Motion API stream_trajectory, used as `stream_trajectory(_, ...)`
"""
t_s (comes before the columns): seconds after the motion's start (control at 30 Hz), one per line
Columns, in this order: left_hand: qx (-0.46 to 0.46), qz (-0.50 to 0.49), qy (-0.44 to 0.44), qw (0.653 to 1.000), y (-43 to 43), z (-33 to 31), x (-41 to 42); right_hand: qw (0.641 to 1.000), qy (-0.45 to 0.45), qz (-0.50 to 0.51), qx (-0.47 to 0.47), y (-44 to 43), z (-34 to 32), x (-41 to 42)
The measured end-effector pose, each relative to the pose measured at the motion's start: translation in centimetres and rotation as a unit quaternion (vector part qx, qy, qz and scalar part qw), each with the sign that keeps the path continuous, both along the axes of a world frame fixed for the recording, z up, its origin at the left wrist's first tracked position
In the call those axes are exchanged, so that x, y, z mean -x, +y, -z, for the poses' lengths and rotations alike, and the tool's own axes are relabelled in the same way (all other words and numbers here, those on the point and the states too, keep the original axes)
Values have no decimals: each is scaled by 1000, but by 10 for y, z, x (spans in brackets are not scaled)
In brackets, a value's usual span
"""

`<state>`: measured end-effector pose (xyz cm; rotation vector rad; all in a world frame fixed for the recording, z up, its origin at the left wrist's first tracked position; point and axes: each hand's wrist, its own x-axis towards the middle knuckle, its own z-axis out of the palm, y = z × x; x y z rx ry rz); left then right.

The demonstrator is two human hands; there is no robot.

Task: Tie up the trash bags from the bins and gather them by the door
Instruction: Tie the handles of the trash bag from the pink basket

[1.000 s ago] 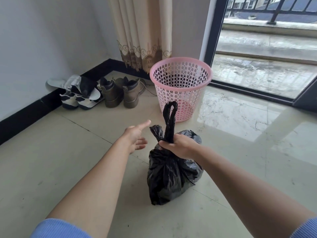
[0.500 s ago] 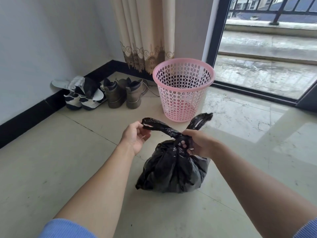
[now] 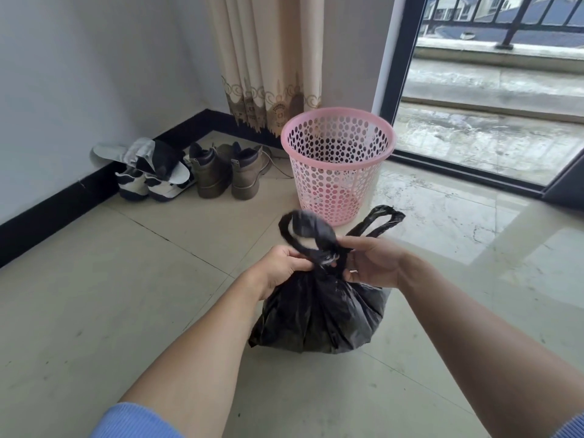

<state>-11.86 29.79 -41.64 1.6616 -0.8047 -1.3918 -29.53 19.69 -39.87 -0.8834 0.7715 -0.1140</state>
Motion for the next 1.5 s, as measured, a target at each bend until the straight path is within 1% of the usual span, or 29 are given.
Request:
stream_trajectory(0.07,0,3,-38,999,-1,-2,-5,999,20,-12,40,1,-2,-2)
stream_trajectory(0.13,-9,5,-52,999,-3,-4,-8,985,84,-16,147,2,-3,-4)
stream_trajectory(0.17,-13,1,-63,998,-4,-5,-8,973,107,0,202,1,-1,-8)
stream_trajectory(0.23,-14,-4,-89,996,-6,-6,-6,957,114,64,260,6,1,-17)
stream_trajectory(0.27,-13,0,-96,995,-7,-7,-5,927,147,82,336,9,2,-20)
stream_trajectory(0.3,-13,6,-97,995,-8,-9,-3,864,202,68,456,11,4,-22)
stream_trajectory(0.33,-13,15,-88,996,-8,-11,0,789,252,46,558,16,4,-22)
stream_trajectory(0.37,-13,25,-77,997,-9,-14,2,736,285,34,613,20,6,-22)
stream_trajectory(0.4,-10,35,-66,997,-10,-16,4,702,313,31,639,27,4,-21)
stream_trajectory(0.47,-3,54,-63,997,-11,-19,8,675,347,52,649,35,9,-21)
stream_trajectory(0.5,-3,61,-64,996,-10,-20,9,671,355,63,648,35,17,-20)
stream_trajectory(0.53,-4,58,-64,996,-9,-18,9,687,341,83,637,36,21,-21)
stream_trajectory(0.57,-10,48,-68,996,-8,-15,7,717,318,101,612,36,25,-22)
stream_trajectory(0.6,-18,31,-78,996,-5,-11,5,769,282,121,560,32,32,-24)
stream_trajectory(0.63,-29,10,-98,995,-2,-4,2,840,239,145,465,27,34,-25)
stream_trajectory(0.67,-43,-7,-123,991,1,3,-1,905,197,155,343,23,32,-27)
stream_trajectory(0.7,-58,-15,-146,988,4,8,-3,944,175,160,228,19,36,-27)
stream_trajectory(0.73,-73,-9,-161,984,6,13,-6,960,166,165,155,15,37,-26)
stream_trajectory(0.77,-88,10,-169,982,8,15,-8,962,170,178,121,11,37,-24)
stream_trajectory(0.8,-102,32,-170,980,8,15,-10,954,178,214,113,8,37,-23)
stream_trajectory(0.87,-117,55,-157,979,7,13,-11,922,193,315,112,1,38,-17)
stream_trajectory(0.93,-94,23,-147,984,0,12,-8,901,205,370,97,-3,39,-11)
stream_trajectory(0.97,-70,-6,-149,986,-5,13,-5,898,207,379,81,-3,39,-9)
stream_trajectory(1.03,-23,-36,-176,983,-18,14,4,901,205,378,50,-4,42,-6)
stream_trajectory(1.07,-7,-30,-198,980,-23,16,10,904,207,372,35,-2,42,-6)
stream_trajectory(1.13,5,-2,-230,973,-31,20,20,909,210,359,17,-1,44,-7)
stream_trajectory(1.27,-9,79,-259,963,-33,32,36,916,209,344,1,-2,46,-5)
stream_trajectory(1.37,-23,110,-343,932,-27,42,44,916,226,333,8,-4,50,-1)
stream_trajectory(1.5,-17,62,-434,899,-26,39,40,914,212,346,-21,-4,58,4)
